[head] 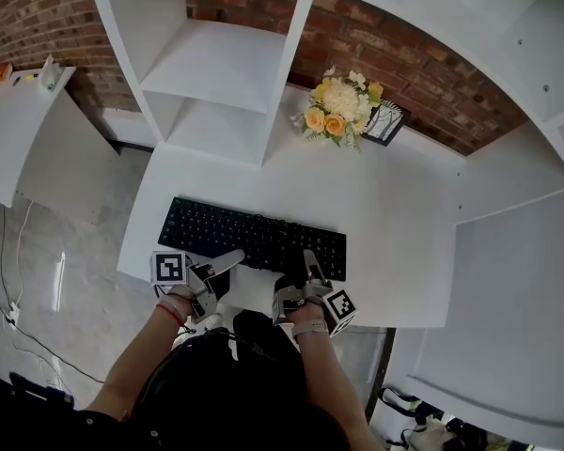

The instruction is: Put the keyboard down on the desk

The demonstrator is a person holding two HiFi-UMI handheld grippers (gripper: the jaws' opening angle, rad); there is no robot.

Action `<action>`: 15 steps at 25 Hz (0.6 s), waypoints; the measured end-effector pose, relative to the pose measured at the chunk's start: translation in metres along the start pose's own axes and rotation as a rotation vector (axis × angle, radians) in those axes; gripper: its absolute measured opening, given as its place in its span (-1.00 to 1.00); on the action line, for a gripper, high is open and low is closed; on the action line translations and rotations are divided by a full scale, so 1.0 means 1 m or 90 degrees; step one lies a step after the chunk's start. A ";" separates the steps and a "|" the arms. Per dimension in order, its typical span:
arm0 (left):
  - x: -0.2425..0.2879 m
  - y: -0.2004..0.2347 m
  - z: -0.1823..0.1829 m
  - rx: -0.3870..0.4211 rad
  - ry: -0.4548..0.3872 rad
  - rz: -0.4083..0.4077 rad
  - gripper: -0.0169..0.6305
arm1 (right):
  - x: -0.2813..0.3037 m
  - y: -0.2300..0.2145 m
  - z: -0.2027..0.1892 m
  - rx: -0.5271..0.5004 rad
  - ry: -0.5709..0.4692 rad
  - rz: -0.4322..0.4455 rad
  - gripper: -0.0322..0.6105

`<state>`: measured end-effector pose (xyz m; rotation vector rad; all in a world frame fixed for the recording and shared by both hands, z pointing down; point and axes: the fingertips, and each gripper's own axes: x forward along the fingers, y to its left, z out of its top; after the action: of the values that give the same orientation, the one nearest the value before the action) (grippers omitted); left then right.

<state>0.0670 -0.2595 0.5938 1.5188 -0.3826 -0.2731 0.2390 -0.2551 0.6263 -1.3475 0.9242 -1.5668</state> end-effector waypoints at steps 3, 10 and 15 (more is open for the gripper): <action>0.005 -0.005 -0.024 0.119 0.104 0.013 -0.35 | 0.006 -0.007 0.007 0.002 0.004 0.008 -0.64; 0.004 0.012 -0.034 0.374 0.198 0.182 -0.53 | 0.006 -0.004 0.007 0.006 0.006 0.002 -0.64; 0.001 0.020 -0.030 0.474 0.207 0.295 -0.97 | 0.006 -0.006 0.008 -0.004 0.018 -0.001 -0.63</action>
<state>0.0785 -0.2318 0.6138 2.0933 -0.5971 0.5364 0.2453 -0.2587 0.6352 -1.3343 0.9461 -1.5898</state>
